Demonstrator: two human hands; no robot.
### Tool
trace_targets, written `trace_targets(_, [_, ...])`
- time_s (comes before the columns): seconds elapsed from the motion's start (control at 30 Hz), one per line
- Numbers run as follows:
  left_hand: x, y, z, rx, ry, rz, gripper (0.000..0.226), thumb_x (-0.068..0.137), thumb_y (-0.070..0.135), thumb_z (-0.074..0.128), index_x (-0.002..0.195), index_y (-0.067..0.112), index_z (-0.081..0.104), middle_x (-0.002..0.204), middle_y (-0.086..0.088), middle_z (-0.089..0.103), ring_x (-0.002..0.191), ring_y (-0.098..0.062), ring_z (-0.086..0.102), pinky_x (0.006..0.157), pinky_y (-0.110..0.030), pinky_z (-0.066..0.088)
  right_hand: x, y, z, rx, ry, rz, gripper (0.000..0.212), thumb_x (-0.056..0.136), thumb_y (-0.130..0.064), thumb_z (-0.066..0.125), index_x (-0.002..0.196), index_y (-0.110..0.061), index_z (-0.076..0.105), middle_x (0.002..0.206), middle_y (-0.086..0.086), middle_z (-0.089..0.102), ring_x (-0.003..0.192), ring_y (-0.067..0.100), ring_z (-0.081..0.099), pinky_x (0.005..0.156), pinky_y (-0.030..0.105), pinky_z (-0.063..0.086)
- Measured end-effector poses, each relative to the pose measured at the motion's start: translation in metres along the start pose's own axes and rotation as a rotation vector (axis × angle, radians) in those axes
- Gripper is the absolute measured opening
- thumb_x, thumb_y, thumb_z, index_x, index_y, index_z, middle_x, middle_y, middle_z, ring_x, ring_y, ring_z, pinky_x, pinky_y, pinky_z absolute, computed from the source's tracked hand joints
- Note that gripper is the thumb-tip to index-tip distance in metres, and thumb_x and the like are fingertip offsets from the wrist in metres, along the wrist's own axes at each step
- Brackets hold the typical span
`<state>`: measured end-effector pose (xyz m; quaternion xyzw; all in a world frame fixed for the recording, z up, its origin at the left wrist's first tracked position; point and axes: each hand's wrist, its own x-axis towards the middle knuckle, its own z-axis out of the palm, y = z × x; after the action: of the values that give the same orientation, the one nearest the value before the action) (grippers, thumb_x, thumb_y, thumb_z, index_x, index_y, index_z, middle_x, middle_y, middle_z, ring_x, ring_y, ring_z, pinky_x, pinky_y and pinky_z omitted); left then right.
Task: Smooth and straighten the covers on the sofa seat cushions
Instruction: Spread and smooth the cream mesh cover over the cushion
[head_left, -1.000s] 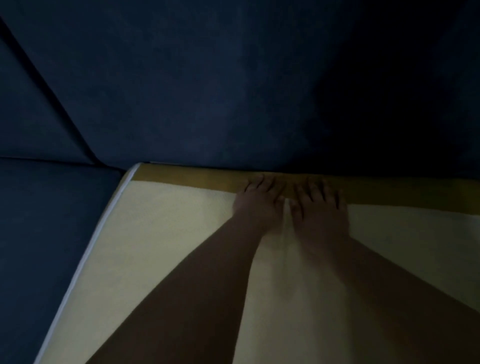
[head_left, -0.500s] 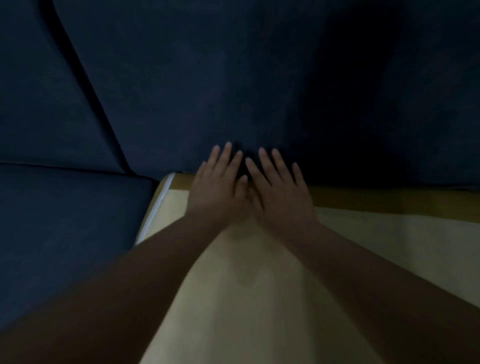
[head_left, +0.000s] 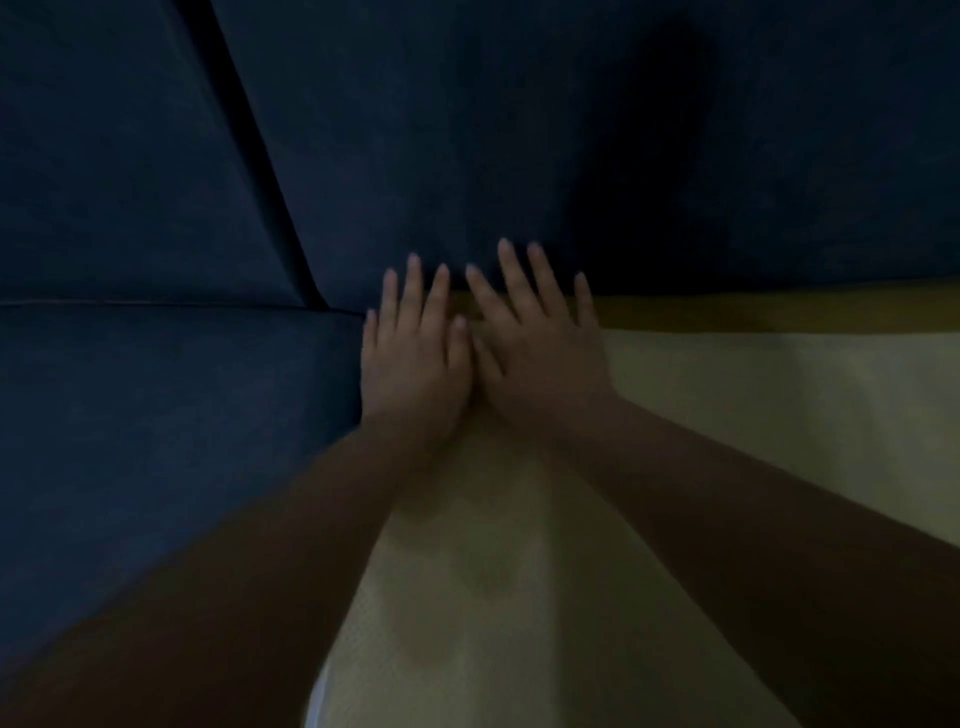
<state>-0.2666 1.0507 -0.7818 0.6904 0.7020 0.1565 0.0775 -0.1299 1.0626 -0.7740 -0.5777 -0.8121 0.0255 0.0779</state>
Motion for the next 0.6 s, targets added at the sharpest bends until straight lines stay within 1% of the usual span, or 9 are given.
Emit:
trace_targets(0.07, [-0.010,-0.008,0.022,0.099,-0.128,0.005,0.057,0.102,0.044,0.015,0.154,0.027,0.004,0.162,0.003,-0.009,0.147,-0.013,-0.013,0.120,-0.039,-0.002,-0.014,0.003,0.028,0.010,-0.161,0.069,0.057,0.100,-0.053,0.010,0.152,-0.035,-0.002,0.162,0.000,-0.010,0.147,0.020,-0.014,0.116,0.053,-0.005])
trace_targets(0.1, [-0.011,-0.011,0.029,0.125,-0.158,0.007,0.058,0.101,0.045,0.016,0.154,0.028,0.003,0.162,0.003,-0.010,0.147,-0.012,-0.014,0.120,-0.039,-0.001,-0.019,0.005,0.037,0.018,-0.197,0.110,0.057,0.099,-0.055,0.008,0.152,-0.036,-0.004,0.162,-0.001,-0.010,0.147,0.019,-0.014,0.116,0.053,-0.007])
trace_targets(0.17, [-0.007,-0.014,0.033,0.133,-0.177,0.004,0.058,0.101,0.045,0.018,0.154,0.028,0.001,0.162,0.004,-0.010,0.147,-0.012,-0.013,0.120,-0.040,0.000,-0.018,0.005,0.043,0.011,-0.189,0.138,0.057,0.099,-0.056,0.008,0.152,-0.037,-0.004,0.162,-0.002,-0.008,0.148,0.019,-0.012,0.116,0.052,-0.008])
trace_targets(0.3, [-0.006,-0.006,0.012,0.132,-0.249,0.009,0.057,0.101,0.046,0.016,0.153,0.031,-0.001,0.161,0.006,-0.015,0.146,-0.012,-0.018,0.120,-0.040,-0.004,-0.018,0.005,0.023,0.039,-0.185,0.108,0.057,0.100,-0.053,0.013,0.152,-0.037,0.000,0.162,-0.002,-0.007,0.148,0.019,-0.010,0.117,0.052,-0.007])
trace_targets(0.37, [-0.007,0.009,-0.006,0.091,-0.193,0.022,0.055,0.102,0.044,0.019,0.153,0.032,0.002,0.161,0.006,-0.015,0.146,-0.013,-0.018,0.120,-0.041,-0.005,-0.019,0.012,0.001,0.057,-0.121,0.095,0.056,0.100,-0.052,0.014,0.153,-0.036,0.001,0.162,-0.002,-0.007,0.148,0.019,-0.010,0.117,0.052,-0.006])
trace_targets(0.5, [0.002,0.060,-0.021,-0.076,0.105,0.114,0.056,0.098,0.043,0.018,0.153,0.034,0.010,0.162,0.006,-0.006,0.148,-0.015,-0.011,0.117,-0.039,-0.004,-0.012,0.036,-0.037,0.120,0.285,0.097,0.057,0.099,-0.048,0.022,0.153,-0.032,0.015,0.162,0.001,0.006,0.149,0.023,-0.001,0.116,0.051,-0.002])
trace_targets(0.53, [0.004,0.072,-0.016,-0.096,0.123,0.124,0.057,0.097,0.043,0.018,0.153,0.034,0.011,0.162,0.006,-0.004,0.148,-0.015,-0.009,0.117,-0.039,-0.004,-0.013,0.045,-0.038,0.109,0.321,0.116,0.057,0.098,-0.047,0.022,0.153,-0.031,0.016,0.162,0.001,0.007,0.149,0.023,0.000,0.116,0.051,-0.001])
trace_targets(0.57, [0.002,0.079,-0.006,-0.092,0.096,0.127,0.057,0.096,0.043,0.017,0.153,0.034,0.011,0.162,0.006,-0.004,0.148,-0.015,-0.010,0.117,-0.039,-0.004,-0.018,0.056,-0.036,0.097,0.291,0.145,0.057,0.099,-0.046,0.021,0.154,-0.032,0.013,0.162,0.001,0.005,0.149,0.023,-0.002,0.116,0.051,-0.002])
trace_targets(0.6, [-0.004,0.084,0.008,-0.060,0.034,0.125,0.058,0.096,0.044,0.014,0.153,0.034,0.009,0.162,0.006,-0.006,0.148,-0.015,-0.012,0.117,-0.041,-0.004,-0.026,0.068,-0.028,0.081,0.210,0.182,0.057,0.099,-0.046,0.019,0.154,-0.034,0.008,0.162,0.000,0.000,0.149,0.022,-0.006,0.117,0.051,-0.003])
